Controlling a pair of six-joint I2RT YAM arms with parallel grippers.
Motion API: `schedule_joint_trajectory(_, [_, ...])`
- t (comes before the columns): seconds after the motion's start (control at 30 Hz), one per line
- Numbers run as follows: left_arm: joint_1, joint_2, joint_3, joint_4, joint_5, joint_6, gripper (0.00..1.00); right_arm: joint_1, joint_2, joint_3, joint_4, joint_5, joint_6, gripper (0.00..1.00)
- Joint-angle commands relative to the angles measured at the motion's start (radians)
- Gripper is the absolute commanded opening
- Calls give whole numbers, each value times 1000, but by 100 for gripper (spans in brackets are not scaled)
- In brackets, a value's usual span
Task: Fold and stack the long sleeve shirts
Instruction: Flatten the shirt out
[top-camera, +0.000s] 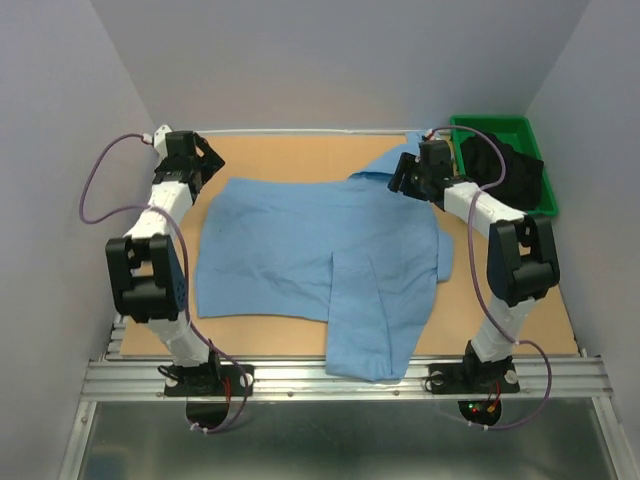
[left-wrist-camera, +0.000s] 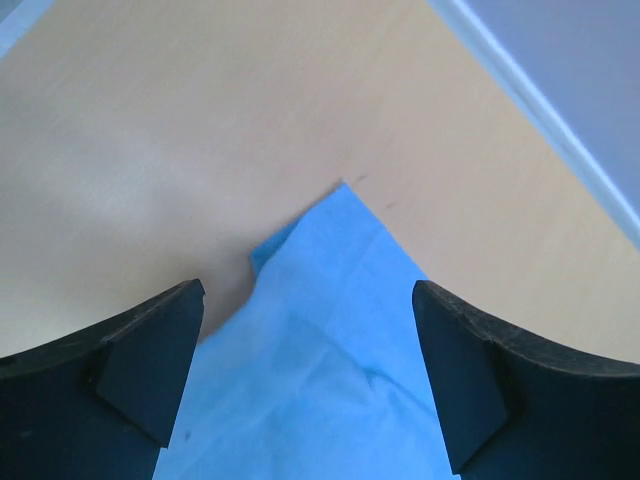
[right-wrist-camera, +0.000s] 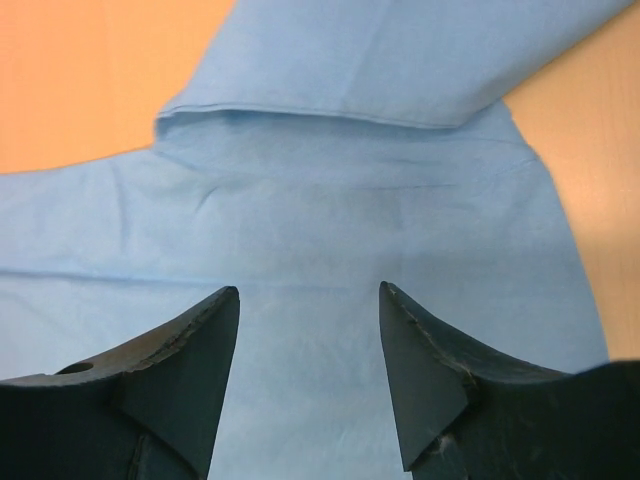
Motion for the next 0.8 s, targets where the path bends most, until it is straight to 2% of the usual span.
schedule_joint_trajectory(0.0, [-57, -206, -178, -29, -25, -6, 95, 52, -132, -70, -54, 27, -51, 63])
schedule_joint_trajectory(0.17, [-175, -307, -373, -51, -19, -15, 85, 89, -210, -181, -117, 78, -46, 63])
schedule_joint_trajectory(0.27, [-183, -344, -522, -26, 20, -74, 81, 90, -252, -254, -123, 74, -28, 63])
schedule_joint_trajectory(0.4, [-184, -373, -627, -10, 29, -108, 77, 90, -290, -320, -126, 78, -17, 63])
schedule_joint_trajectory(0.6, [-183, -405, -728, -51, 63, -177, 76, 90, -302, -357, -144, 104, -12, 63])
schedule_joint_trajectory(0.77, [-181, -443, -750, -147, 61, -219, 74, 92, -290, -348, -167, 146, -20, 63])
